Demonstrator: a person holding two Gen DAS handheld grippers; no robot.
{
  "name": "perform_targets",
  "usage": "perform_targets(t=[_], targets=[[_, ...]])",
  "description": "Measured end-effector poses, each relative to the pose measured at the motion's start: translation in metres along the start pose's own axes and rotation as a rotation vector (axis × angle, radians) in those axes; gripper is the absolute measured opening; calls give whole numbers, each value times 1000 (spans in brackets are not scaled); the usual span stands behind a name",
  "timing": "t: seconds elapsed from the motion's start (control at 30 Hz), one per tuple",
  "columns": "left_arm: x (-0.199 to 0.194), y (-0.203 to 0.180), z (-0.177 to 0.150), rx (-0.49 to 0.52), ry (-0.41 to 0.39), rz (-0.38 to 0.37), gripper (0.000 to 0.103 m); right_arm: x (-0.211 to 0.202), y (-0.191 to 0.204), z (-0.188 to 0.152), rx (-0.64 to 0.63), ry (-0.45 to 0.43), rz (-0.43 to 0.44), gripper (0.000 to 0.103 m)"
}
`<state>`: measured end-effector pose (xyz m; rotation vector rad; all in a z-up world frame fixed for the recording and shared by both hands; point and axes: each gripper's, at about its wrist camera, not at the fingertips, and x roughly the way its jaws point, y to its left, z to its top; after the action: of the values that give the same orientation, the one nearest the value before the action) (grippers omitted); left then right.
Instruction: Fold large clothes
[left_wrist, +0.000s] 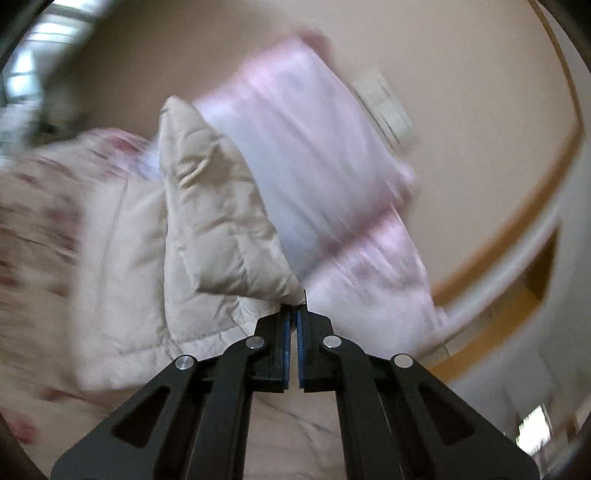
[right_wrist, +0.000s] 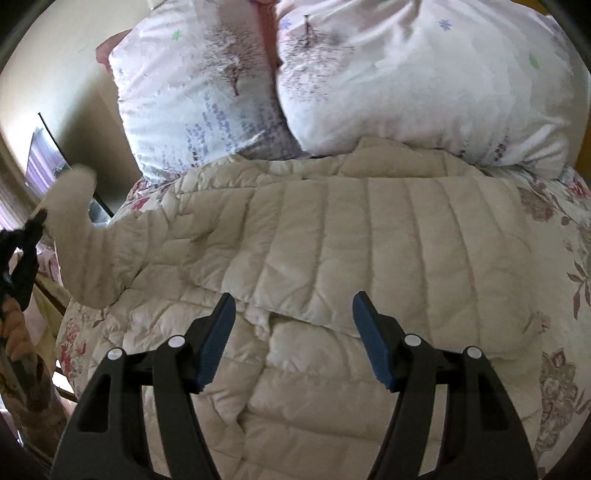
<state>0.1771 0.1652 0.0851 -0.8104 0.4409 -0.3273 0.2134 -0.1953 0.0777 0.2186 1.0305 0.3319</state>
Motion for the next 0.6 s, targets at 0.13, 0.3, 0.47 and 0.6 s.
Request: perform_targets(t=[0.13,0.3,0.47,0.6], targets=[[68,-43,-51,115,212,-81,1,0,-13,-2,31,1,-28,66],[109,-64,-99,220,439,-93,4,0,-26,-4,69,-7,-57,66],[68,-59,-87,266,319,-117,83,-1,-28,-2,87,-4,-11,66],[13,-32,-75,328,217,10,83,4,-10,0,40,4,30,66]])
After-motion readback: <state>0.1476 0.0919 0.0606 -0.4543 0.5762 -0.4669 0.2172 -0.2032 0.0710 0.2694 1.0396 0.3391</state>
